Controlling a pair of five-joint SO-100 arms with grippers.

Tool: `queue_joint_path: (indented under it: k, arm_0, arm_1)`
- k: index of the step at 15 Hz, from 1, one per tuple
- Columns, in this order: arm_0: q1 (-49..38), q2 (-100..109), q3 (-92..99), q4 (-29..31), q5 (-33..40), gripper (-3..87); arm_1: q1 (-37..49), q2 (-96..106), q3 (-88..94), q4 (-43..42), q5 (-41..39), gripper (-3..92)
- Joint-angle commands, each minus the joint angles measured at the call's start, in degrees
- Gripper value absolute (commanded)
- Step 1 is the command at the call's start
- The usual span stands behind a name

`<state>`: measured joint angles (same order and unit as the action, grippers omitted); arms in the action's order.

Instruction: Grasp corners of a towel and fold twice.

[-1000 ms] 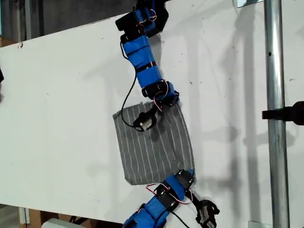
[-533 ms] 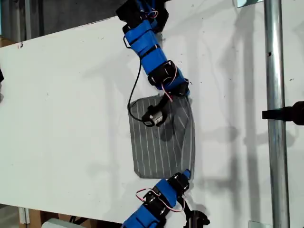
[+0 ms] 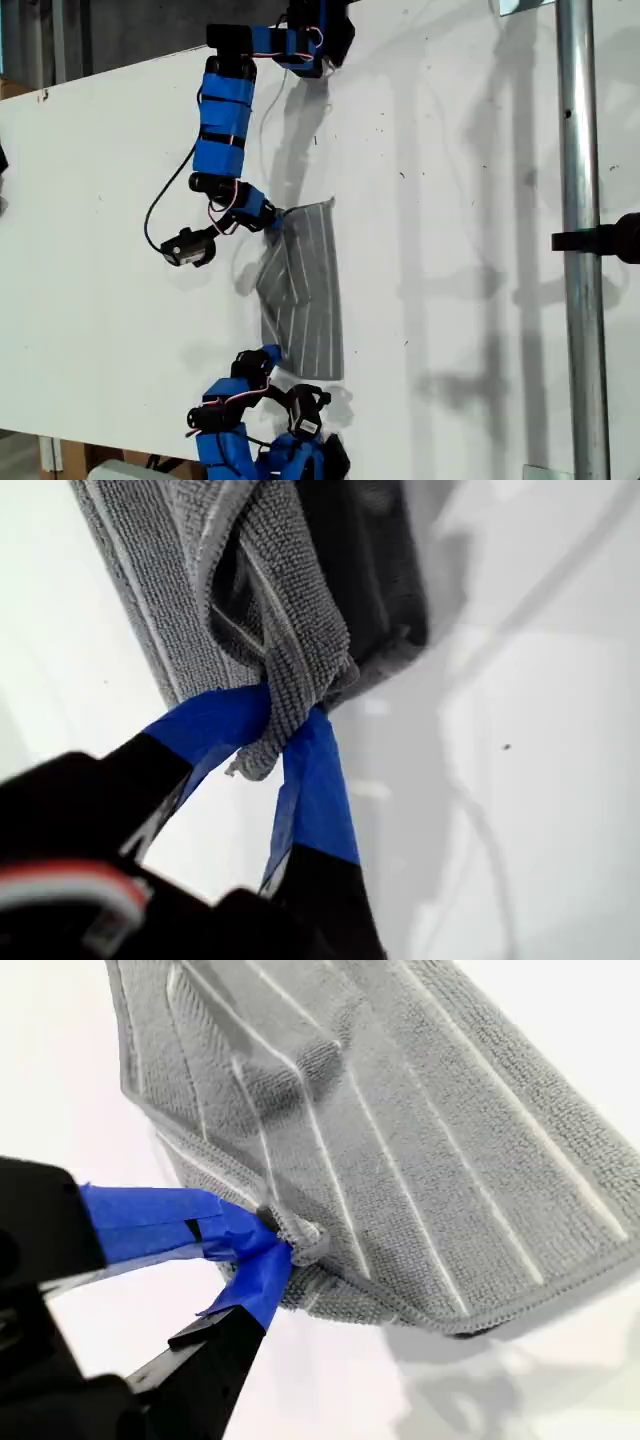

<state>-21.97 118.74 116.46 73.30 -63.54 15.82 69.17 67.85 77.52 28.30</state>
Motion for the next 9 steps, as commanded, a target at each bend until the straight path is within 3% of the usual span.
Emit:
queue_joint_path:
  k: [1,3,5,9]
  arm_0:
    - [-9.8,4.2,-0.9,0.8,6.0,-2.9]
    - [-16.3,8.3,0.2,0.6,9.8,-2.9]
    - [-16.0,13.2,2.9,0.5,10.5,-2.9]
    - [-3.7,23.7,18.3,-1.1,-0.8,-2.9]
  arm_1:
    - [5.9,3.9,-5.2,-5.4,-5.7,-0.2]
    - [9.8,3.5,-9.6,-7.5,-9.3,-0.2]
    - [9.5,6.9,-8.0,-9.0,-9.9,-0.2]
    - [0.9,7.8,4.1,-5.7,-4.0,-0.2]
